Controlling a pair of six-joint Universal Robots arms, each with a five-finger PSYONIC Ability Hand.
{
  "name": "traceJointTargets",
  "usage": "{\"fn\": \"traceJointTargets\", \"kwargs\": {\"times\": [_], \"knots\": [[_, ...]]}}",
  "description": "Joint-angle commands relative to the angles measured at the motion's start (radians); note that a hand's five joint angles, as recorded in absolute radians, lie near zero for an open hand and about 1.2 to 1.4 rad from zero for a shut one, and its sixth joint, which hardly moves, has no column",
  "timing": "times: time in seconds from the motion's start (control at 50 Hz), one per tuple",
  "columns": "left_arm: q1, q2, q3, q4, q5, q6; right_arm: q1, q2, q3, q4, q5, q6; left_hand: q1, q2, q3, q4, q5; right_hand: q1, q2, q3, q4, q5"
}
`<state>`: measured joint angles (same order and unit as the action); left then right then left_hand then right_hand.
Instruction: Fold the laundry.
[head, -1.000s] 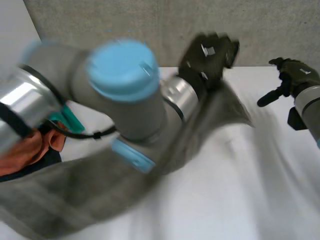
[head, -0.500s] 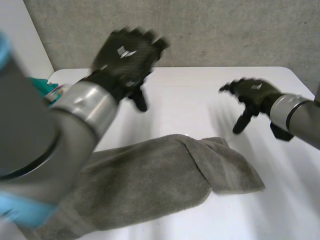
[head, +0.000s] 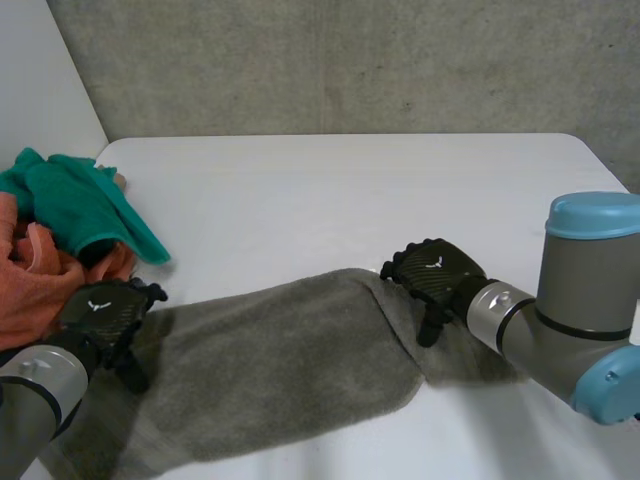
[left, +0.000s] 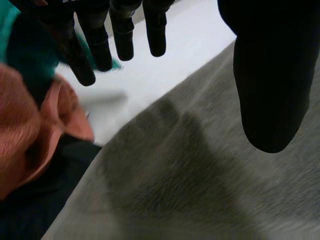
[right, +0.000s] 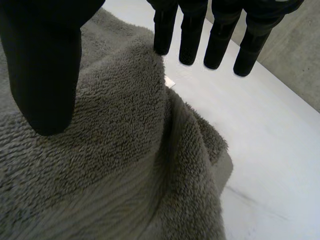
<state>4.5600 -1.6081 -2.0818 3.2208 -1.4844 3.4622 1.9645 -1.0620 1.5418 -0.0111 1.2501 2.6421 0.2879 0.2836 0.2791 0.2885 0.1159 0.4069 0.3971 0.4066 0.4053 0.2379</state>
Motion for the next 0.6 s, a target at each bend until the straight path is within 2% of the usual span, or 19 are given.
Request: {"fn": "traceJointTargets", "kwargs": {"times": [0.02, 0.14, 0.2, 0.22, 0.24, 0.3, 0.42, 0.6], "knots": [[0.048, -0.093, 0.015, 0.021, 0.006, 0.070, 0.008, 0.057, -0.032, -0.035, 0.006, 0.039, 0.055, 0.059, 0.064, 0.054, 0.052, 0.152, 0.162, 0.152, 0.154, 0.147], [0.053, -0.142, 0.029, 0.088, 0.010, 0.078, 0.010, 0.085, -0.039, -0.050, 0.006, 0.039, 0.184, 0.188, 0.192, 0.183, 0.181, 0.352, 0.361, 0.352, 0.353, 0.346], [0.037, -0.183, 0.051, 0.111, 0.021, 0.084, 0.005, 0.082, -0.039, -0.067, 0.009, 0.044, 0.669, 0.674, 0.678, 0.669, 0.667, 0.893, 0.903, 0.893, 0.895, 0.888], [0.033, -0.193, 0.058, 0.113, 0.029, 0.089, 0.004, 0.077, -0.039, -0.076, 0.011, 0.047, 0.895, 0.899, 0.904, 0.894, 0.892, 0.988, 0.998, 0.989, 0.990, 0.983], [0.024, -0.211, 0.075, 0.111, 0.036, 0.095, 0.001, 0.068, -0.039, -0.095, 0.017, 0.058, 1.106, 1.110, 1.115, 1.106, 1.104, 0.989, 0.999, 0.990, 0.991, 0.984], [0.004, -0.228, 0.115, 0.103, 0.047, 0.101, -0.013, 0.044, -0.040, -0.121, 0.023, 0.076, 1.108, 1.113, 1.117, 1.108, 1.106, 0.989, 0.999, 0.990, 0.991, 0.984], [-0.065, -0.242, 0.327, 0.102, 0.046, 0.084, -0.026, -0.007, -0.129, -0.147, 0.032, 0.073, 1.108, 1.113, 1.117, 1.108, 1.106, 0.989, 0.999, 0.990, 0.991, 0.984], [-0.156, -0.174, 0.771, 0.111, -0.028, -0.084, -0.065, -0.048, -0.362, -0.236, 0.083, 0.076, 1.108, 1.113, 1.117, 1.108, 1.106, 0.989, 0.999, 0.990, 0.991, 0.984]]}}
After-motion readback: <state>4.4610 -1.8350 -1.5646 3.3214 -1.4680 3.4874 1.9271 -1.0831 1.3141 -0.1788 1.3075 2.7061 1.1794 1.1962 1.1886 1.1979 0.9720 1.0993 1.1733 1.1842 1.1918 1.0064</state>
